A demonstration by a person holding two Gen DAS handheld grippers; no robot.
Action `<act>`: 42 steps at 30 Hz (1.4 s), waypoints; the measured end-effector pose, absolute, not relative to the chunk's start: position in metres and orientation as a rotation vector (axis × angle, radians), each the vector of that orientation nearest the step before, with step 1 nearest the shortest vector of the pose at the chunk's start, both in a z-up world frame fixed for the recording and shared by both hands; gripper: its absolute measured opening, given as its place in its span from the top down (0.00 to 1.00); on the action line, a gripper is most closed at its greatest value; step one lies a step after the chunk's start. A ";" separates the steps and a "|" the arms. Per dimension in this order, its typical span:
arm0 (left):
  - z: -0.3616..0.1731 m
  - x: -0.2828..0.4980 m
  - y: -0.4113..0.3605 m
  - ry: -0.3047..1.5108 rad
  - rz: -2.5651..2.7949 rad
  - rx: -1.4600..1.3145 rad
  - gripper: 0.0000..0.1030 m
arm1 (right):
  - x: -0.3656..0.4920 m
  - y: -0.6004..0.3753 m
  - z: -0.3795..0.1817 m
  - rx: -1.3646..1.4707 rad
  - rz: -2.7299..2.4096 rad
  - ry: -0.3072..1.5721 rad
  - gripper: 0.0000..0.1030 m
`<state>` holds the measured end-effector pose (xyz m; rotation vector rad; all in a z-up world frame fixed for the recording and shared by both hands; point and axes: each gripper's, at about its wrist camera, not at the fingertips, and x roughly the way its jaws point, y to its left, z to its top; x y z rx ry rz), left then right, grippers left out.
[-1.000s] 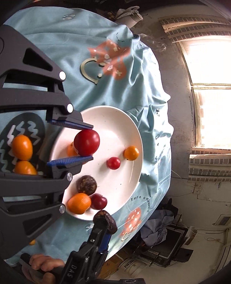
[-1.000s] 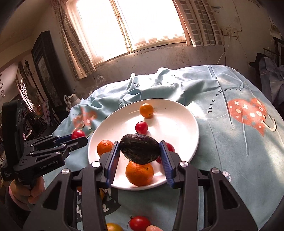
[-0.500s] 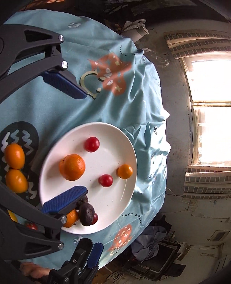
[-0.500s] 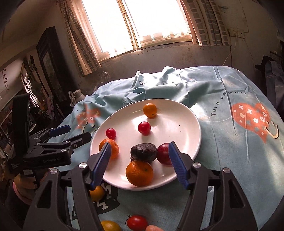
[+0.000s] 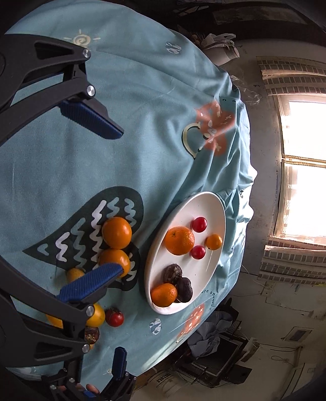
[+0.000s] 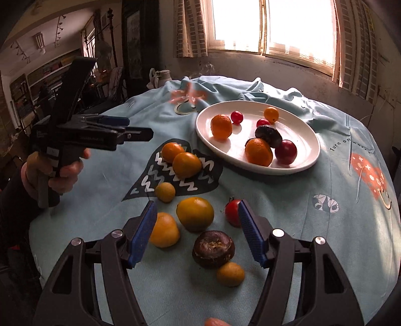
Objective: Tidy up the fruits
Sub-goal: 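Grasp a dark passion fruit with the right gripper while the left grasps a yellow orange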
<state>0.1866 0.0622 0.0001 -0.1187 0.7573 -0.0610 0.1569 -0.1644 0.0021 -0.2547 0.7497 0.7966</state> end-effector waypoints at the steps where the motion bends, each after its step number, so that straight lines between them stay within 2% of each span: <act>1: 0.000 0.185 0.063 0.759 -0.064 -0.128 0.02 | 0.155 -0.166 -0.001 -0.268 0.808 0.765 0.35; 23: -0.003 0.174 0.053 0.763 -0.094 -0.080 0.02 | 0.155 -0.161 -0.033 -0.390 0.742 0.859 0.38; 30: -0.002 0.172 0.050 0.756 -0.099 -0.070 0.02 | 0.158 -0.159 -0.037 -0.400 0.722 0.873 0.44; 34: -0.001 0.170 0.048 0.751 -0.112 -0.063 0.02 | 0.158 -0.158 -0.039 -0.408 0.707 0.863 0.57; 38: -0.001 0.166 0.040 0.755 -0.165 -0.045 0.02 | 0.162 -0.163 -0.035 -0.368 0.702 0.863 0.59; 42: 0.000 0.155 0.018 0.751 -0.315 0.011 0.03 | 0.173 -0.181 -0.020 -0.213 0.712 0.839 0.59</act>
